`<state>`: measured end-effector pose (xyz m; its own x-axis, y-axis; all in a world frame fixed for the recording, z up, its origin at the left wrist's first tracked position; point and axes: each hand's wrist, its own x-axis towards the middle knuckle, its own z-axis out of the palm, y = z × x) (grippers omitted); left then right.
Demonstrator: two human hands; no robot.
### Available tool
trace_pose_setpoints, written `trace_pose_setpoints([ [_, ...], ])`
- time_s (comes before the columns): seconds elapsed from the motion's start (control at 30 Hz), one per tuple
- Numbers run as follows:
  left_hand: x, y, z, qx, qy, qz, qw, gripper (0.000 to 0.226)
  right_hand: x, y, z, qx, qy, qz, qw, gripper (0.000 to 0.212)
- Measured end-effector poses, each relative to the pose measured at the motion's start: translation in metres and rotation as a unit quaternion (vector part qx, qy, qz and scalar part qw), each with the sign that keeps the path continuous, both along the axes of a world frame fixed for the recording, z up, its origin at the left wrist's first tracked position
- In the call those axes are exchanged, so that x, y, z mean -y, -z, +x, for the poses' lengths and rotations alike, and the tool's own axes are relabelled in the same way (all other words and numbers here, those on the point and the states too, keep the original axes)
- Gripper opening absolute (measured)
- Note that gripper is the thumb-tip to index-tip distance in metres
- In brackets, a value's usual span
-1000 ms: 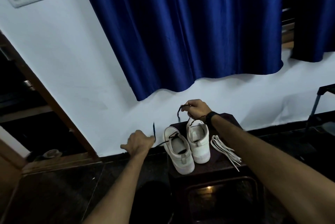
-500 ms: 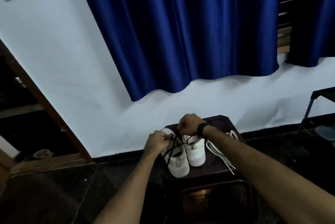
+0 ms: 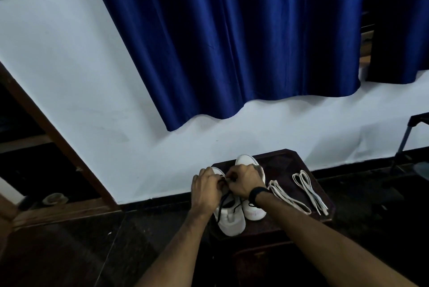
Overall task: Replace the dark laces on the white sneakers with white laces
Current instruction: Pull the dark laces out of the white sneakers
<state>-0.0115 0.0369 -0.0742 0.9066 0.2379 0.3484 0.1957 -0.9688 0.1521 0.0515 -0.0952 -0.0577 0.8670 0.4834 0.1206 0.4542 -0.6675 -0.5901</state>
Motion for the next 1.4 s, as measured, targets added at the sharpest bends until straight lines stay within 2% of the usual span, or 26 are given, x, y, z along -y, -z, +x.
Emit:
trace_pose_setpoints([
  [0.17, -0.010, 0.020, 0.002, 0.066, -0.007, -0.089, 0.994, 0.015, 0.002, 0.005, 0.004, -0.049, 0.011, 0.082, 0.995, 0.014],
  [0.3, -0.007, 0.011, 0.015, 0.013, -0.043, -0.302, 0.952, 0.011, 0.004, 0.007, 0.005, -0.029, 0.004, 0.051, 0.998, 0.019],
  [0.33, -0.008, 0.010, 0.016, 0.002, -0.039, -0.299, 0.953, 0.011, 0.005, 0.008, 0.004, -0.021, 0.005, 0.039, 0.999, 0.020],
  [0.37, -0.009, 0.007, 0.015, -0.001, -0.027, -0.237, 0.971, 0.006, 0.005, 0.007, 0.004, -0.016, 0.005, 0.030, 0.999, 0.021],
  [0.43, -0.012, 0.004, 0.010, -0.002, 0.012, -0.040, 0.999, 0.013, 0.005, 0.006, 0.003, -0.006, -0.003, 0.013, 1.000, 0.022],
  [0.47, -0.013, 0.003, 0.008, 0.005, 0.036, 0.026, 0.999, 0.017, 0.005, 0.006, 0.002, -0.004, -0.007, 0.009, 1.000, 0.022],
  [0.53, -0.013, 0.000, 0.006, 0.026, 0.075, 0.079, 0.994, 0.017, 0.005, 0.006, 0.000, -0.005, -0.004, 0.019, 1.000, 0.023],
  [0.6, -0.012, 0.000, 0.007, 0.061, 0.096, 0.062, 0.992, 0.015, 0.002, 0.009, -0.001, -0.016, 0.007, 0.031, 0.999, 0.024],
  [0.67, -0.007, -0.002, 0.009, 0.059, 0.058, -0.111, 0.990, 0.013, 0.000, 0.012, -0.001, -0.014, 0.018, 0.027, 0.999, 0.024],
  [0.7, -0.004, -0.008, 0.010, 0.043, 0.010, -0.257, 0.965, 0.011, -0.002, 0.013, -0.001, -0.014, 0.024, 0.023, 0.999, 0.025],
  [0.77, -0.003, -0.023, 0.015, 0.052, -0.085, -0.551, 0.828, 0.016, -0.003, 0.016, 0.000, -0.016, 0.035, 0.019, 0.999, 0.025],
  [0.8, -0.005, -0.029, 0.016, 0.048, -0.115, -0.630, 0.766, 0.018, -0.003, 0.016, 0.001, -0.016, 0.039, 0.018, 0.999, 0.026],
  [0.83, -0.011, -0.032, 0.016, 0.028, -0.125, -0.650, 0.749, 0.015, -0.004, 0.016, 0.002, -0.017, 0.041, 0.017, 0.999, 0.026],
  [0.87, -0.017, -0.035, 0.015, -0.007, -0.125, -0.621, 0.774, 0.011, -0.004, 0.016, 0.002, -0.018, 0.042, 0.016, 0.999, 0.025],
  [0.93, -0.026, -0.036, 0.011, -0.105, -0.110, -0.472, 0.869, 0.019, -0.006, 0.015, 0.000, -0.020, 0.043, 0.017, 0.999, 0.026],
  [0.97, -0.027, -0.036, 0.011, -0.113, -0.087, -0.435, 0.889, 0.019, -0.006, 0.014, -0.001, -0.020, 0.046, 0.018, 0.999, 0.026],
  [1.0, -0.025, -0.038, 0.011, -0.082, -0.059, -0.461, 0.882, 0.014, -0.006, 0.015, -0.002, -0.024, 0.052, 0.021, 0.998, 0.025],
  [1.03, -0.023, -0.042, 0.012, -0.026, -0.039, -0.533, 0.845, 0.012, -0.007, 0.016, -0.002, -0.029, 0.060, 0.028, 0.997, 0.024],
  [1.1, -0.024, -0.052, 0.012, 0.118, -0.050, -0.705, 0.697, 0.018, -0.007, 0.018, -0.001, -0.039, 0.073, 0.040, 0.996, 0.022],
  [1.13, -0.027, -0.053, 0.011, 0.145, -0.069, -0.753, 0.638, 0.021, -0.007, 0.018, -0.001, -0.048, 0.076, 0.045, 0.995, 0.020],
  [1.17, -0.031, -0.053, 0.008, 0.138, -0.084, -0.770, 0.617, 0.025, -0.006, 0.018, -0.001, -0.059, 0.075, 0.050, 0.994, 0.019],
  [1.2, -0.035, -0.052, 0.004, 0.098, -0.104, -0.752, 0.644, 0.029, -0.006, 0.017, -0.003, -0.070, 0.073, 0.054, 0.993, 0.018],
  [1.27, -0.037, -0.051, -0.009, -0.028, -0.110, -0.628, 0.770, 0.027, -0.005, 0.015, -0.005, -0.077, 0.072, 0.056, 0.993, 0.019],
  [1.3, -0.038, -0.050, -0.011, -0.040, -0.090, -0.611, 0.786, 0.023, -0.005, 0.014, -0.007, -0.072, 0.073, 0.054, 0.993, 0.019],
  [1.33, -0.041, -0.051, -0.012, -0.005, -0.069, -0.647, 0.760, 0.021, -0.005, 0.014, -0.008, -0.067, 0.076, 0.053, 0.993, 0.020],
  [1.4, -0.047, -0.060, -0.012, 0.156, -0.044, -0.779, 0.606, 0.024, -0.006, 0.014, -0.009, -0.062, 0.080, 0.053, 0.994, 0.021],
])
